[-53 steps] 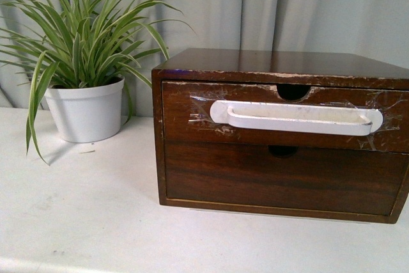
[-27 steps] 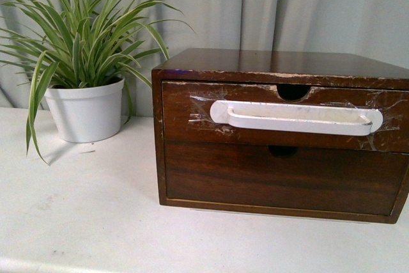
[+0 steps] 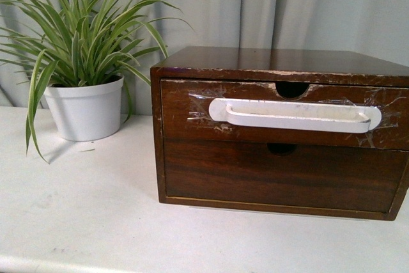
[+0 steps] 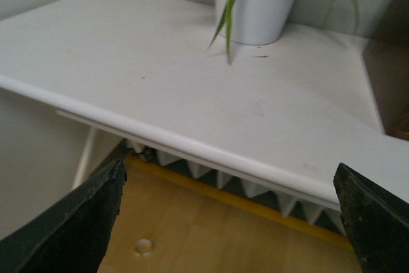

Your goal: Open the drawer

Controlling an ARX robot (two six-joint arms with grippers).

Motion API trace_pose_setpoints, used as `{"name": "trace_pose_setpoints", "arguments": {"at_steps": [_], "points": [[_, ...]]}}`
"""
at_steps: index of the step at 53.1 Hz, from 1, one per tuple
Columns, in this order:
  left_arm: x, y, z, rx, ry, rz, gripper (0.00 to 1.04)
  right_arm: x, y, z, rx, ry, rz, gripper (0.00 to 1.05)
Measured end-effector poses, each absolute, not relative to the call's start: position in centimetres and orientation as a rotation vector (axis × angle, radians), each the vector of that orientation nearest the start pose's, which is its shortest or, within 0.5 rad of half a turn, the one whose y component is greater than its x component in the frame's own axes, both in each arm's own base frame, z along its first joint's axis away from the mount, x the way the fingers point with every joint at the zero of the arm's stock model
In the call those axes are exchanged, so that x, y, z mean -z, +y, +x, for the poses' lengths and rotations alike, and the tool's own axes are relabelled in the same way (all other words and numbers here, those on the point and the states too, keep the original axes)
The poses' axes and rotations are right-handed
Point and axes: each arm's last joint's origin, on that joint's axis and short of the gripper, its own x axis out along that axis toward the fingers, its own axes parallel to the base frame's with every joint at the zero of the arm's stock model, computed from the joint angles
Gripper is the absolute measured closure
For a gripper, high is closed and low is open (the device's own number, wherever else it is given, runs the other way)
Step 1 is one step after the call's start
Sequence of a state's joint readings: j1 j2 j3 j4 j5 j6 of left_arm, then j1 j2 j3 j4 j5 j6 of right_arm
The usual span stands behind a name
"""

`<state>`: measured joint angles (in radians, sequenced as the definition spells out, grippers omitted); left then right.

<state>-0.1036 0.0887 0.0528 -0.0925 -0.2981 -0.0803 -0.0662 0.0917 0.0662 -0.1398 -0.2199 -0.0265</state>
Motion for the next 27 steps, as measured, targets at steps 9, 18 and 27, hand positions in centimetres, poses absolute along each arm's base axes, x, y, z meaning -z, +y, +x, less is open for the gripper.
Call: {"name": "trace_pose_setpoints", "arguments": {"at_steps": [9,18,27], "points": [[-18.6,-1.4,11.2,-0.168,0.146,0.009,0.06,-18.3,0.1,11.1,-0.332,0.290,-0.063,0.09],[-20.8,-3.4,14.2,0.114,0.216,0.238,0.06,-21.3,0.3,13.0,-0.432,0.300,-0.269,0.09],[-23.4,-6.2,17.8,0.403,0.278,0.474,0.06,-24.6,0.7,15.6,-0.477,0.256,-0.464,0.09]]}}
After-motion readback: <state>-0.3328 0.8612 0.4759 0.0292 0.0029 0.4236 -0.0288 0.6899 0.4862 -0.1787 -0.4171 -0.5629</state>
